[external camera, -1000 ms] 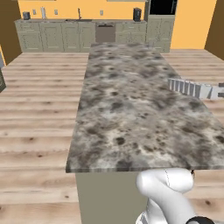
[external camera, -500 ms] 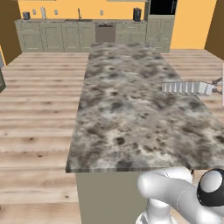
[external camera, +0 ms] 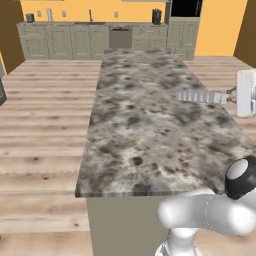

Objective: Open the freezer door, pick up the ice cube tray from the freezer, and place it on the dining counter.

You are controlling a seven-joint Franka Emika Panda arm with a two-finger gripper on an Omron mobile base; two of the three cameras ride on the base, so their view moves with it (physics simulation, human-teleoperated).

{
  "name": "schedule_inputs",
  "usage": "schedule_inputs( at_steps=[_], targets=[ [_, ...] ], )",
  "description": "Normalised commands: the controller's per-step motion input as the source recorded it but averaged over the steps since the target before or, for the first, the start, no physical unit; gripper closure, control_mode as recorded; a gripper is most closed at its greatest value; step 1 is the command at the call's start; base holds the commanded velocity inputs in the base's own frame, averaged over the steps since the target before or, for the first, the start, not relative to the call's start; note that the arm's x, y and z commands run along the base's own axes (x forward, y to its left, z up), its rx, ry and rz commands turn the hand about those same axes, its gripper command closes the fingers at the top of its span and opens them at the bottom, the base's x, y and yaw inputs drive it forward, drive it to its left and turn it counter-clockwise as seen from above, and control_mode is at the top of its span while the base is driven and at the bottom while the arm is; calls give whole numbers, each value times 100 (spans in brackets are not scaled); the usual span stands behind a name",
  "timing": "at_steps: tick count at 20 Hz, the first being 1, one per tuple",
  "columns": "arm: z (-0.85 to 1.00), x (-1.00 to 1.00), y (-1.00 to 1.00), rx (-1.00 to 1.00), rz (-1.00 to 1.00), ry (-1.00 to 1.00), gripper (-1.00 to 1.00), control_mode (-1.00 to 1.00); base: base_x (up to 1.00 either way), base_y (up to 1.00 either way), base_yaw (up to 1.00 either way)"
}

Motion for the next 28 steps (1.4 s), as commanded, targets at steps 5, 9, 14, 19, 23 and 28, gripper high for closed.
schedule_inputs(
  at_steps=[5, 9, 14, 19, 23, 28],
  targets=[
    [-30, 65, -6, -6, -2, -9, 100, -100, 0, 0, 0],
    [-22, 44, -11, -11, -14, 0, 100, -100, 0, 0, 0],
    [-7, 33, -2, -16, -24, 0, 100, -100, 0, 0, 0],
    [-14, 29, 2, -16, -19, 0, 100, -100, 0, 0, 0],
    [-52, 20, 6, -2, -1, 0, 100, -100, 0, 0, 0],
    [-58, 11, 0, 0, 0, 0, 100, -100, 0, 0, 0]
  ],
)
